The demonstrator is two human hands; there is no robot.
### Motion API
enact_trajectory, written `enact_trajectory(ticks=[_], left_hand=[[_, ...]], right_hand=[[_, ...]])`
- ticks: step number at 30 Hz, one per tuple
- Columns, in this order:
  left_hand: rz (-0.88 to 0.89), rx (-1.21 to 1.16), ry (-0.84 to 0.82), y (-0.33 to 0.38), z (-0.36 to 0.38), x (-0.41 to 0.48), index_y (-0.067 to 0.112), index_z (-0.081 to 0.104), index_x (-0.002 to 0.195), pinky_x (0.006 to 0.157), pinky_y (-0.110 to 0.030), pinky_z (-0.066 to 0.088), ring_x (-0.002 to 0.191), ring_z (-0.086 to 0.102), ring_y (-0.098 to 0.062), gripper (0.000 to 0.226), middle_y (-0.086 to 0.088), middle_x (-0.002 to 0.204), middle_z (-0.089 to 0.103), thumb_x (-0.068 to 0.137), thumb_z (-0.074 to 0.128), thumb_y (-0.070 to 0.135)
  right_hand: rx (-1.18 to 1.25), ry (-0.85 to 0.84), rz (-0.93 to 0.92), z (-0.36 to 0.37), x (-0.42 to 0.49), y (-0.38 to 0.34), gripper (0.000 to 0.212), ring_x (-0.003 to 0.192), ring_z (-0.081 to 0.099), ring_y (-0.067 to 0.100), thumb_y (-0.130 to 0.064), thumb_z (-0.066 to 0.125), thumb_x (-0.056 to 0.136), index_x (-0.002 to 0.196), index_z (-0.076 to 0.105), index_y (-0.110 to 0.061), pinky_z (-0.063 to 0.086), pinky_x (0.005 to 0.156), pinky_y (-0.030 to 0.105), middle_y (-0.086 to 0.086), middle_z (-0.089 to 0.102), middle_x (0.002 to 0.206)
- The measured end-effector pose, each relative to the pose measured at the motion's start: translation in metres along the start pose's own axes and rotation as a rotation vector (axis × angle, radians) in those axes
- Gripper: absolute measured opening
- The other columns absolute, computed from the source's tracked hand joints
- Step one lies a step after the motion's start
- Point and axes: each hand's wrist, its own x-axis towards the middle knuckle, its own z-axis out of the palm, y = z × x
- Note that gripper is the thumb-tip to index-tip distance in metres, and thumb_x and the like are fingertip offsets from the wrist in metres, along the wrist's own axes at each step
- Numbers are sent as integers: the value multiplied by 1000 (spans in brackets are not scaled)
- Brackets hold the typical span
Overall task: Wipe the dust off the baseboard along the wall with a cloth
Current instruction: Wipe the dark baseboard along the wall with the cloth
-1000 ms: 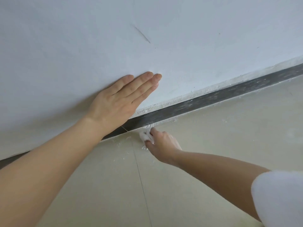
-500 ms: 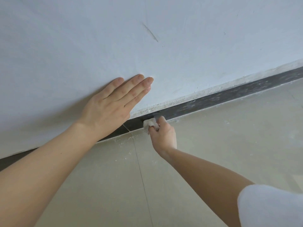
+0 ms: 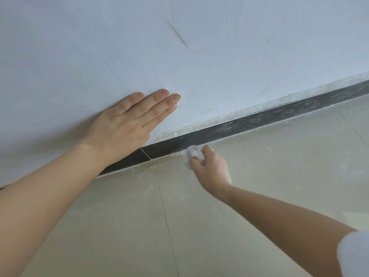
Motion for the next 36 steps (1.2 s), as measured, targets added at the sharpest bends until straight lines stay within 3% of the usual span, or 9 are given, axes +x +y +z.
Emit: enact_trajectory(ticks=[4,8,13,18,21,25,29,33,36], left_hand=[[12,12,-15,-3,-3,0,14,13,155,117,-34,5,145,8,-19,71,1,161,5,91,43,21],[25,28,-34,-3,-4,0,14,12,155,117,-34,3,146,5,-20,74,0,161,5,89,44,26],[21,0,-26,-2,-3,0,14,14,154,117,-34,3,146,6,-20,69,0,161,6,91,38,24],[1,-22,-13,0,0,1,14,16,154,118,-34,6,146,9,-19,68,2,161,9,90,38,23],[-5,-26,-12,2,0,1,15,16,154,118,-35,6,146,9,-19,68,2,161,8,90,38,23],[-13,-17,-19,2,0,0,15,16,154,117,-35,6,146,9,-19,68,2,161,7,90,37,22],[-6,10,-39,2,-2,-1,15,12,155,117,-34,4,145,6,-19,74,3,161,6,88,43,22],[3,68,-64,1,-2,-2,16,7,155,116,-34,0,145,2,-18,81,3,160,0,88,52,24],[12,89,-66,2,-1,-3,17,6,155,116,-34,-1,145,0,-18,83,3,160,-1,88,53,25]], right_hand=[[57,-114,-95,41,-16,-34,25,68,56,25,-43,50,90,79,45,-22,38,55,31,0,62,71],[126,-19,-114,40,-8,-59,33,68,55,23,-46,48,92,75,46,-18,35,53,30,-1,59,68],[42,83,-161,-1,10,-33,28,70,58,28,-42,53,87,80,51,-14,45,60,34,5,63,71],[125,314,23,-42,33,13,24,59,66,30,-36,52,81,71,44,-16,55,57,47,8,63,64],[175,404,143,-57,37,29,22,55,66,31,-35,48,82,69,40,-20,56,60,48,12,64,67],[-46,131,-16,-35,19,18,25,68,61,34,-36,54,86,74,42,-17,47,61,34,10,62,68],[-15,-73,-100,17,-6,-20,19,75,59,32,-35,53,88,78,46,-20,37,57,31,4,58,70],[15,-168,-123,58,-12,-52,28,68,50,26,-38,47,92,70,41,-20,31,55,30,-2,49,64],[7,-155,-108,76,-9,-65,26,70,50,26,-36,46,93,74,43,-18,30,54,30,1,53,71]])
